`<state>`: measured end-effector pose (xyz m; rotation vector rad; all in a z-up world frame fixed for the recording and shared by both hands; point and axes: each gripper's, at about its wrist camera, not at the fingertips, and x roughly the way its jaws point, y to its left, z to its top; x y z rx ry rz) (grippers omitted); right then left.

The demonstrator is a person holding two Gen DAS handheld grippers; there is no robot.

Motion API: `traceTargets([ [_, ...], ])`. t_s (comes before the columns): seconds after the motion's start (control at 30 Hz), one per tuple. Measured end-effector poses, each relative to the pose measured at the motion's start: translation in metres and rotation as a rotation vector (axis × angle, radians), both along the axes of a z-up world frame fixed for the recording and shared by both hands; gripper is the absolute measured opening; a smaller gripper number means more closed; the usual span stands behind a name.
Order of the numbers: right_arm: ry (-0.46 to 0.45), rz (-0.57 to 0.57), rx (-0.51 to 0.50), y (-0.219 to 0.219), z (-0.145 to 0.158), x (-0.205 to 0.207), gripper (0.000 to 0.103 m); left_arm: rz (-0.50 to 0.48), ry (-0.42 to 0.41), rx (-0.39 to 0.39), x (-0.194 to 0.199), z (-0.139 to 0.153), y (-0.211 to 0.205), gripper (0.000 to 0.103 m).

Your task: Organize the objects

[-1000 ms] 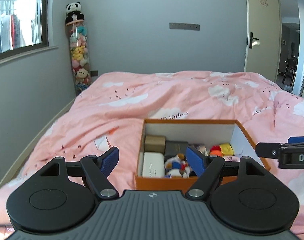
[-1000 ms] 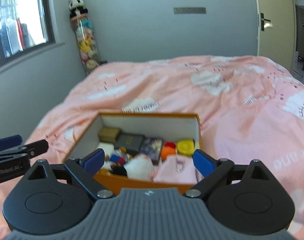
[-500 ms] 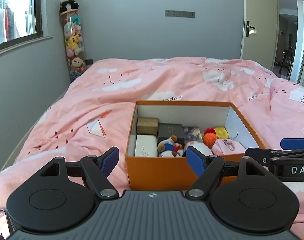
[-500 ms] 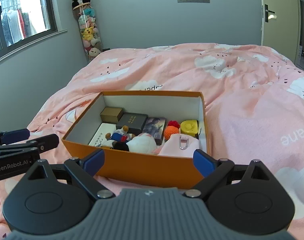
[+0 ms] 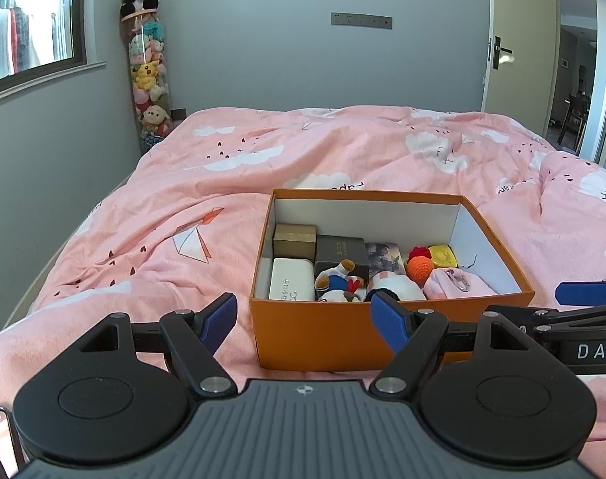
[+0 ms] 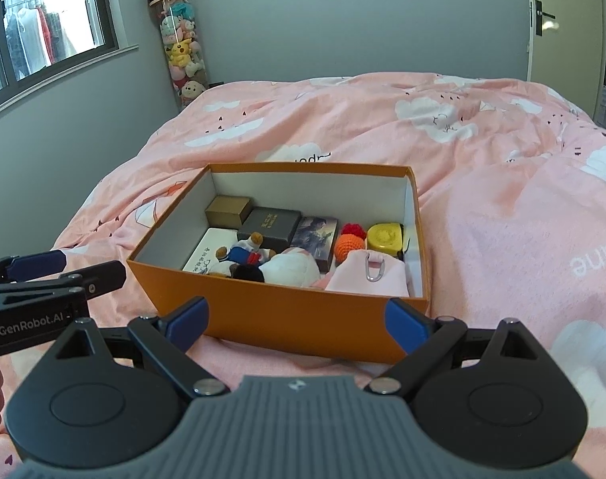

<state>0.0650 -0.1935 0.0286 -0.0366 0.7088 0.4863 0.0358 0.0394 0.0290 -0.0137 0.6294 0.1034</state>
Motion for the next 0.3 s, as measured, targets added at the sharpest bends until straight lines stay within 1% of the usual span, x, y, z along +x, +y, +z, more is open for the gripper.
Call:
traceTargets([
  [0.3,-0.001,0.0,-0.005,0.0003,0.0004,-0.0018,0.095,-0.006,-0.006,-0.002,-0.0028,0.0018,-0.0002,0.089],
])
